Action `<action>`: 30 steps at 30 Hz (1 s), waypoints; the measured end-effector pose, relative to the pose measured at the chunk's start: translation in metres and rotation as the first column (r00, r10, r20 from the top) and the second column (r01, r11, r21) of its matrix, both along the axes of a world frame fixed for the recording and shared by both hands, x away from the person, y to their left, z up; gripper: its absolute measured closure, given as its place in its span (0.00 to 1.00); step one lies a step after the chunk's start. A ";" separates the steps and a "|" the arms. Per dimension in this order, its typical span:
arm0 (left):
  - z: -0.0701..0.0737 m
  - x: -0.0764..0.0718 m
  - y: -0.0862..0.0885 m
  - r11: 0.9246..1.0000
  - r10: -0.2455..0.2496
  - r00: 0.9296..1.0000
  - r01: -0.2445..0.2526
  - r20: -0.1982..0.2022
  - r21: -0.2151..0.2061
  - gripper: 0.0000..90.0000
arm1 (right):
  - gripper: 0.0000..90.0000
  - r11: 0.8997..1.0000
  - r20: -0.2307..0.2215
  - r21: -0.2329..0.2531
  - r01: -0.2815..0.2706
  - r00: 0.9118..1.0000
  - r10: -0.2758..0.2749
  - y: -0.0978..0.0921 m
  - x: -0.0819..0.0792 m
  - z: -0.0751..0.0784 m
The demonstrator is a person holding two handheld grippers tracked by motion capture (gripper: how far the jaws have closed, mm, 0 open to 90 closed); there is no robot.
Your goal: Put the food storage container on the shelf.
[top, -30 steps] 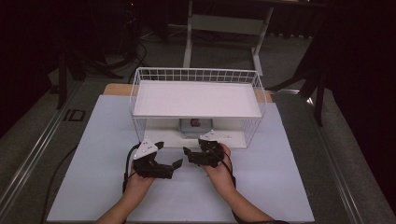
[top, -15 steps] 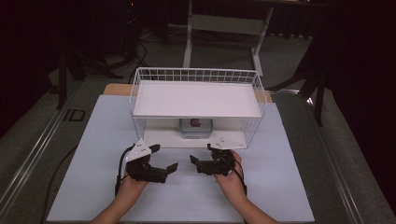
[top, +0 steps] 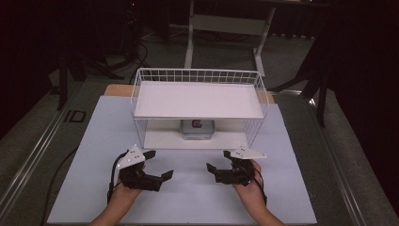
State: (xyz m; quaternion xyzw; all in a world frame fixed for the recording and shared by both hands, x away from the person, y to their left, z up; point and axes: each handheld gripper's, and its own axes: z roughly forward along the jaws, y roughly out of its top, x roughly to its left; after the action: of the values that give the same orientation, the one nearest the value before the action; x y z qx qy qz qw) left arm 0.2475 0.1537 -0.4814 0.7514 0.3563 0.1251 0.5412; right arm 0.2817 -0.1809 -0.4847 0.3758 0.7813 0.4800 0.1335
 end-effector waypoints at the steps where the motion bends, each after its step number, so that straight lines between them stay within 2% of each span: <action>1: 0.000 -0.001 0.001 1.000 0.001 1.000 -0.001 0.000 -0.001 0.02 | 0.17 1.000 0.000 0.000 0.000 1.000 0.000 0.000 0.000 0.000; 4: -0.001 -0.003 0.005 1.000 0.006 1.000 -0.006 -0.001 -0.007 0.02 | 0.17 1.000 0.003 0.002 0.002 1.000 -0.002 -0.010 -0.004 0.001; 9: -0.006 -0.007 0.010 1.000 0.017 1.000 -0.016 -0.017 0.016 0.02 | 0.17 1.000 0.001 -0.006 0.022 1.000 -0.022 -0.025 -0.010 -0.002; 12: -0.009 -0.010 0.012 1.000 0.021 1.000 -0.021 -0.013 0.020 0.02 | 0.17 1.000 -0.008 -0.012 0.022 1.000 -0.022 -0.035 -0.012 -0.005; 17: -0.012 -0.010 0.014 1.000 0.022 1.000 -0.022 -0.007 -0.001 0.02 | 0.17 0.999 -0.012 -0.035 0.028 1.000 -0.028 -0.047 -0.017 -0.008; 19: -0.014 -0.010 0.015 1.000 0.025 1.000 -0.025 -0.009 -0.011 0.02 | 0.17 0.999 -0.013 -0.013 0.034 0.999 -0.034 -0.051 -0.018 -0.011; 22: -0.018 -0.010 0.014 1.000 0.022 1.000 -0.023 -0.014 -0.016 0.02 | 0.17 0.999 -0.005 -0.014 0.037 0.999 -0.038 -0.054 -0.018 -0.017; 24: -0.020 -0.010 0.014 1.000 0.021 1.000 -0.021 -0.013 -0.016 0.02 | 0.17 0.998 0.009 -0.046 0.034 0.999 -0.034 -0.053 -0.017 -0.019; 26: -0.021 -0.010 0.013 1.000 0.017 1.000 -0.017 -0.005 -0.010 0.02 | 0.17 0.999 0.015 -0.042 0.027 1.000 -0.026 -0.054 -0.017 -0.021; 30: -0.023 -0.011 0.013 1.000 0.016 1.000 -0.017 -0.010 -0.015 0.02 | 0.17 0.997 0.066 -0.074 0.017 0.998 -0.012 -0.055 -0.016 -0.023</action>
State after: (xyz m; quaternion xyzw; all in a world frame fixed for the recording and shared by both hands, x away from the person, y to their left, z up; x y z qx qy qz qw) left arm 0.2363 0.1669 -0.5049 0.7448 0.3660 0.1232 0.5442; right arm 0.2653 -0.2356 -0.5072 0.3603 0.7912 0.4616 0.1762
